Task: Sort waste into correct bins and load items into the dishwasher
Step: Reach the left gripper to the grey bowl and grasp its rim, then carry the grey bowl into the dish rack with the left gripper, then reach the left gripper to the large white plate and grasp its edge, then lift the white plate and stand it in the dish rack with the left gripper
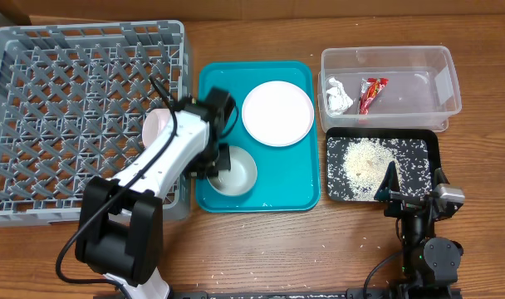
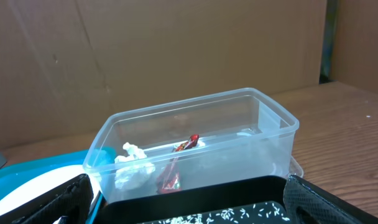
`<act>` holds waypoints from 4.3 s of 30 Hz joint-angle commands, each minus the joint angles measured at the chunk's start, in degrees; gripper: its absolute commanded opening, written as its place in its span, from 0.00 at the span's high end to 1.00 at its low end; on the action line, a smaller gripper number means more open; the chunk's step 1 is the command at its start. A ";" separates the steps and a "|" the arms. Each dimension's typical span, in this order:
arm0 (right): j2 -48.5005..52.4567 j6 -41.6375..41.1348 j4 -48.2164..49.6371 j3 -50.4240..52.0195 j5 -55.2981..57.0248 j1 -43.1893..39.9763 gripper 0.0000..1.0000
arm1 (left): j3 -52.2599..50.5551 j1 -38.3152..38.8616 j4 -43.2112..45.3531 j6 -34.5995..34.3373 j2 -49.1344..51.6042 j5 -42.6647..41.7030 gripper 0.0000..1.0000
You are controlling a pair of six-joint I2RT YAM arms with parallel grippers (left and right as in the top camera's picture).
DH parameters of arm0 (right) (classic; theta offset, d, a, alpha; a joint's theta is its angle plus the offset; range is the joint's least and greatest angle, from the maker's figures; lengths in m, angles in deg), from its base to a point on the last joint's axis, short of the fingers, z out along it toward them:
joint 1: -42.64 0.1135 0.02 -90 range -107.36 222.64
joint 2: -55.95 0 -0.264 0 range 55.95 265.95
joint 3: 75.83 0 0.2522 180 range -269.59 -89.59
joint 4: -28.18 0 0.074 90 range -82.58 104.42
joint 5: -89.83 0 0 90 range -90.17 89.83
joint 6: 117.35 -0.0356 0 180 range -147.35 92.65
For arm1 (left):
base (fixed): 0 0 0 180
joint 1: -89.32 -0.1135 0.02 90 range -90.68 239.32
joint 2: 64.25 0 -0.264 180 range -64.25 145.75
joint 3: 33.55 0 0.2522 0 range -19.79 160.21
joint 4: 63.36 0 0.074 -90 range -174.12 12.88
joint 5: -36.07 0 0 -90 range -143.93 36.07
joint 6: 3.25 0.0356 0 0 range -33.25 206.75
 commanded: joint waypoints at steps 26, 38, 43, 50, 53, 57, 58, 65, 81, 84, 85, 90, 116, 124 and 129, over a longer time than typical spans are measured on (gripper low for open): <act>-0.46 0.04 0.39 0.59 -0.02 -0.20 0.00 | 16.87 -16.50 -12.07 -9.44 0.07 63.36 0.96; -0.46 0.04 0.42 0.59 -0.04 -0.20 0.00 | 11.45 -16.44 -5.07 -6.14 7.10 64.30 0.96; -0.46 0.04 0.42 0.59 -0.04 -0.20 0.00 | 11.45 -15.98 -6.32 -6.12 11.39 62.31 0.96; -0.46 0.02 0.42 0.59 -0.02 -0.15 0.00 | 12.11 -15.04 -9.44 -6.86 12.35 60.89 0.96; -0.46 0.04 0.39 0.59 -0.02 -0.15 0.00 | 13.73 -12.79 -12.50 -7.76 11.98 60.24 0.95; -0.46 0.02 0.39 0.59 -0.04 -0.15 0.00 | 15.74 -10.21 -17.88 -12.33 11.98 60.06 0.63; -0.46 0.04 0.42 0.59 -0.02 -0.15 0.01 | 16.33 -9.75 -19.41 -14.08 11.98 60.06 0.48; -0.46 0.02 0.42 0.59 -0.04 -0.15 0.00 | 27.06 -7.72 -26.53 -20.09 8.11 48.11 0.21; -0.46 0.04 0.42 0.59 -0.02 -0.15 0.00 | 37.22 -4.85 -15.23 1.14 -0.31 7.50 0.25; -0.46 0.04 0.39 0.59 -0.02 -0.15 0.00 | 36.79 -3.56 -9.90 10.73 -0.17 -7.15 0.22; -0.46 0.04 0.42 0.59 -0.04 -0.15 0.00 | 36.41 -3.06 -8.04 12.33 -0.07 -9.97 0.22; -0.46 0.02 0.39 0.59 -0.02 -0.15 0.00 | 31.06 1.07 3.93 14.23 1.18 -12.57 0.18; -0.46 0.04 0.39 0.59 -0.02 -0.15 0.00 | 23.61 -0.87 6.25 -0.44 17.33 -2.12 0.96; -0.46 0.04 0.39 0.59 -0.04 -0.15 0.00 | 27.61 -4.31 -7.52 4.81 -2.38 23.63 0.96; -0.46 0.04 0.42 0.59 -0.02 -0.15 0.00 | 27.61 -4.35 -20.83 4.74 -13.16 52.89 0.96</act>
